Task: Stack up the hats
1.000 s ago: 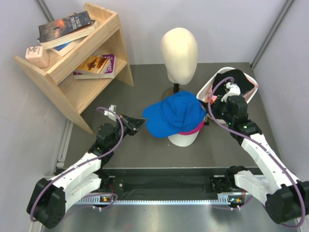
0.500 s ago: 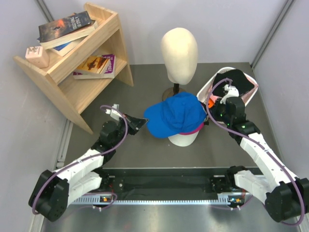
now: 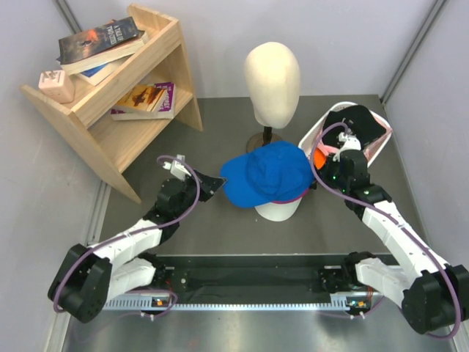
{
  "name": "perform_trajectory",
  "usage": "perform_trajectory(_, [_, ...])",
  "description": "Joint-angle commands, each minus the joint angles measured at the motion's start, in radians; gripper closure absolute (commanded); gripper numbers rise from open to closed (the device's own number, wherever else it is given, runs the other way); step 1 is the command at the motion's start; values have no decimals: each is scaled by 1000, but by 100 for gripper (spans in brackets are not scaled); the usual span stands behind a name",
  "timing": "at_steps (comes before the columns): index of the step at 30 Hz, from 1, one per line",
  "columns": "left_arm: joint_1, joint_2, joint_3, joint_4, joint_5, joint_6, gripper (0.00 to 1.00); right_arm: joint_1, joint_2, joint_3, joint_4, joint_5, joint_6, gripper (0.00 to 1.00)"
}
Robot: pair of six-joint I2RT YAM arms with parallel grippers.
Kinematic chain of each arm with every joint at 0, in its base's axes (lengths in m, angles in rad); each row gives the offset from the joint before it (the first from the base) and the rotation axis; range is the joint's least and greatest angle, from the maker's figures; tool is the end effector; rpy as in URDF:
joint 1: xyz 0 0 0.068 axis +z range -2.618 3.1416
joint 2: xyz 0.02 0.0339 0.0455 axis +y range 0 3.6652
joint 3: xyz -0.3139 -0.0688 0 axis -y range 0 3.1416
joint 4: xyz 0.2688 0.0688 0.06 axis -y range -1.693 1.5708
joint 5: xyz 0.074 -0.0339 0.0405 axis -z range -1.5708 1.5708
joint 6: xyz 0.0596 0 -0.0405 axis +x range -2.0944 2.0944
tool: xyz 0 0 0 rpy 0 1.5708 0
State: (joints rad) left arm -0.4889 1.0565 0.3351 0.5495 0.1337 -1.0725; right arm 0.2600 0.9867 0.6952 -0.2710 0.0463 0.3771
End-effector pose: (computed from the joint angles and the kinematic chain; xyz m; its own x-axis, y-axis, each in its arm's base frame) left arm 0.2065 -0.1189 0.2316 -0.5829 -0.6760 -0.4509 0.1452 0.4593 -0.8763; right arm 0.2274 0.0576 0.2844 -0.5598 0.2317 -0.7956 -0.0138 0.9574 0.2885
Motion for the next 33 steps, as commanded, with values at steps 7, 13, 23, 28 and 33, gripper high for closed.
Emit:
perform_trajectory(7, [19, 102, 16, -169, -147, 161, 94, -1, -11, -25, -54, 107, -21, 100])
perform_trajectory(13, [19, 39, 25, -253, -187, 207, 57, -2, -26, -8, -68, 87, -24, 100])
perform_trajectory(23, [21, -217, 117, -509, -331, 299, 7, -8, -140, 113, -187, 73, -52, 42])
perform_trajectory(28, [21, -285, 179, -615, -367, 368, 1, -34, -209, 214, -301, 153, -81, 23])
perform_trajectory(33, [21, -293, 232, -675, -382, 430, 1, -62, -232, 291, -347, 251, -110, 16])
